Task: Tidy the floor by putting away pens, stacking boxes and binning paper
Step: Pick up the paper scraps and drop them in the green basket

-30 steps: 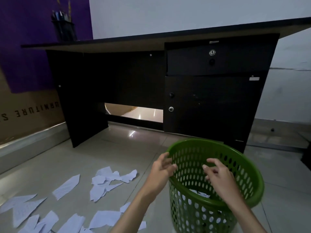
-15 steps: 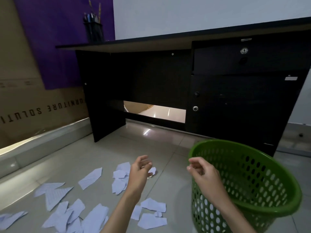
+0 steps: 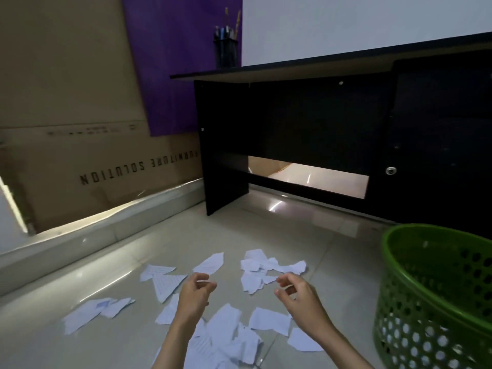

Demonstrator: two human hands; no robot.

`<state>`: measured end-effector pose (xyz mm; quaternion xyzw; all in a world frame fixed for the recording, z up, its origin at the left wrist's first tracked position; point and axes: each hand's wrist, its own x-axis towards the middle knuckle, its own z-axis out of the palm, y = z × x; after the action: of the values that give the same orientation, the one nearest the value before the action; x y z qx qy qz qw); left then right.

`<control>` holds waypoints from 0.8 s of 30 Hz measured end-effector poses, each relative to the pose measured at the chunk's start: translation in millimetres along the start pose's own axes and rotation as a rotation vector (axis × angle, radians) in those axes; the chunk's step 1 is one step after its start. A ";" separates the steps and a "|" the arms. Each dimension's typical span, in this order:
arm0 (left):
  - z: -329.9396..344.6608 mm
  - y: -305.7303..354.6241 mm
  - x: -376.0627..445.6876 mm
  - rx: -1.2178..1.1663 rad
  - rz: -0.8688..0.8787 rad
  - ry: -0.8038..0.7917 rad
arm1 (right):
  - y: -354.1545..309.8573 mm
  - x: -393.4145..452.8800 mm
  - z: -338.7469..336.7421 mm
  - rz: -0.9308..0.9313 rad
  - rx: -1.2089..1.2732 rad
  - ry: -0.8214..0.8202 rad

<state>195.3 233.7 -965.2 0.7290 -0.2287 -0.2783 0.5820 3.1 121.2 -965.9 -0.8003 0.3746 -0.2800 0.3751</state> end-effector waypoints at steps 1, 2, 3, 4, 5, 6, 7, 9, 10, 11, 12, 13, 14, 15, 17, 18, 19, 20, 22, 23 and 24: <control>-10.0 -5.4 0.1 0.024 -0.007 0.014 | -2.0 1.5 11.1 0.009 -0.003 -0.018; -18.3 -10.9 -0.5 0.050 -0.017 0.023 | -3.2 2.6 21.5 0.017 -0.006 -0.036; -26.9 -16.6 -1.8 0.073 -0.028 0.031 | -4.7 3.8 32.9 0.021 -0.011 -0.055; -34.2 -22.4 -3.6 0.092 -0.037 0.033 | -5.6 5.1 43.8 0.023 -0.020 -0.073; -39.3 -27.6 -5.1 0.107 -0.046 0.028 | -5.7 6.2 52.7 0.023 -0.030 -0.090; -45.1 -33.8 -7.0 0.121 -0.059 0.024 | -5.5 7.1 62.9 0.021 -0.042 -0.113; -50.2 -39.4 -8.2 0.137 -0.068 0.015 | -4.8 8.5 72.3 0.020 -0.049 -0.135; -59.0 -51.7 -7.6 0.180 -0.085 0.002 | -2.0 10.9 88.0 0.018 -0.052 -0.174; -63.1 -58.1 -6.1 0.217 -0.090 0.002 | 0.1 12.5 94.9 0.016 -0.055 -0.191; -67.4 -65.3 -4.8 0.264 -0.101 0.003 | 3.2 13.6 102.3 0.016 -0.060 -0.209; -70.9 -72.6 -3.2 0.306 -0.114 0.002 | 7.1 14.6 108.8 0.018 -0.064 -0.227; -72.2 -77.6 -1.3 0.334 -0.118 -0.004 | 10.8 14.9 112.2 0.019 -0.066 -0.240; -72.2 -83.8 1.3 0.351 -0.123 -0.011 | 16.4 15.9 116.8 0.019 -0.067 -0.259; -70.9 -90.0 3.8 0.362 -0.127 -0.018 | 23.3 17.1 121.8 0.018 -0.071 -0.274; -64.5 -98.2 6.1 0.380 -0.129 -0.038 | 36.9 19.1 128.5 0.011 -0.093 -0.301; -59.9 -104.2 6.9 0.390 -0.133 -0.050 | 44.6 20.2 132.9 0.007 -0.119 -0.330; -54.4 -111.9 7.4 0.403 -0.140 -0.065 | 53.1 20.6 138.1 0.004 -0.155 -0.368; -48.7 -120.8 7.0 0.419 -0.148 -0.081 | 61.6 20.4 143.9 -0.001 -0.200 -0.414; -37.9 -139.5 3.5 0.447 -0.164 -0.106 | 77.5 18.0 155.8 -0.029 -0.314 -0.492; -33.4 -147.8 1.7 0.458 -0.169 -0.112 | 83.7 16.4 161.3 -0.051 -0.380 -0.512; -29.1 -156.3 0.9 0.467 -0.173 -0.112 | 90.6 15.2 166.9 -0.075 -0.451 -0.528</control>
<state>217.0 288.1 -1113.0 0.8438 -0.2556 -0.3069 0.3584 98.1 134.4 -1130.5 -0.9211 0.2876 0.0129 0.2621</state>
